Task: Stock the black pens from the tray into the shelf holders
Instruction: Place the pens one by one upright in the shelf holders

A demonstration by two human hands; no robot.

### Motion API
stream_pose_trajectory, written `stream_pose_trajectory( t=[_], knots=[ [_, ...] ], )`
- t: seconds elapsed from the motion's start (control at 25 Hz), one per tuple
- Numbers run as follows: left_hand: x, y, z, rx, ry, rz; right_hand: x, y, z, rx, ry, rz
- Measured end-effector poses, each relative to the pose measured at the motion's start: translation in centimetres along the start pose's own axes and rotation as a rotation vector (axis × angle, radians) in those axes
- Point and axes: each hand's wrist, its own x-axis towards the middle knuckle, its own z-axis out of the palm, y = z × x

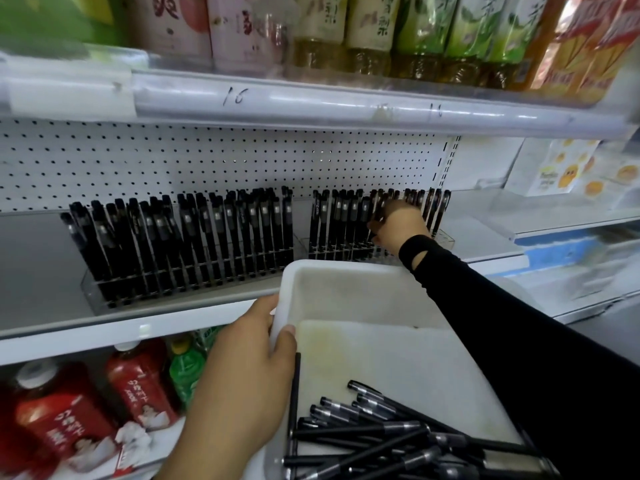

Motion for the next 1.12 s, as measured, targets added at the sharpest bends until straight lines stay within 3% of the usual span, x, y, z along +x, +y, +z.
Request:
stream_pose_trajectory(
  t=[0.28,0.6,0.88,0.96,1.04,1.12],
  knots=[
    [0.1,-0.1,0.0,0.001,0.0,-0.009,0.0,-0.2,0.4,-0.199,-0.022,-0.027],
    [-0.2,0.1,0.0,0.007,0.006,0.001,-3.2,1.2,-2.1,0.024,0.068,0.007],
    [-0.5,0.4,0.0,-0.007,0.01,0.017,-11.2,0.4,-6.1,-0.082,0.065,-0.349],
    [-0.5,0.5,0.1,-0.004,0.009,0.017,-12.6,0.6,-5.8,-0.177,-0.074,-0.447],
    [-0.8,0.6,0.1,-0.02,0.014,0.021,-13.6,1.1,-5.2,-0.269,-0.379,-0.445],
    [-1.1,0.7,-0.1,-0.041,0.023,0.026,-14.6,1.5,-4.7,-0.196,-0.699,-0.375]
  ],
)
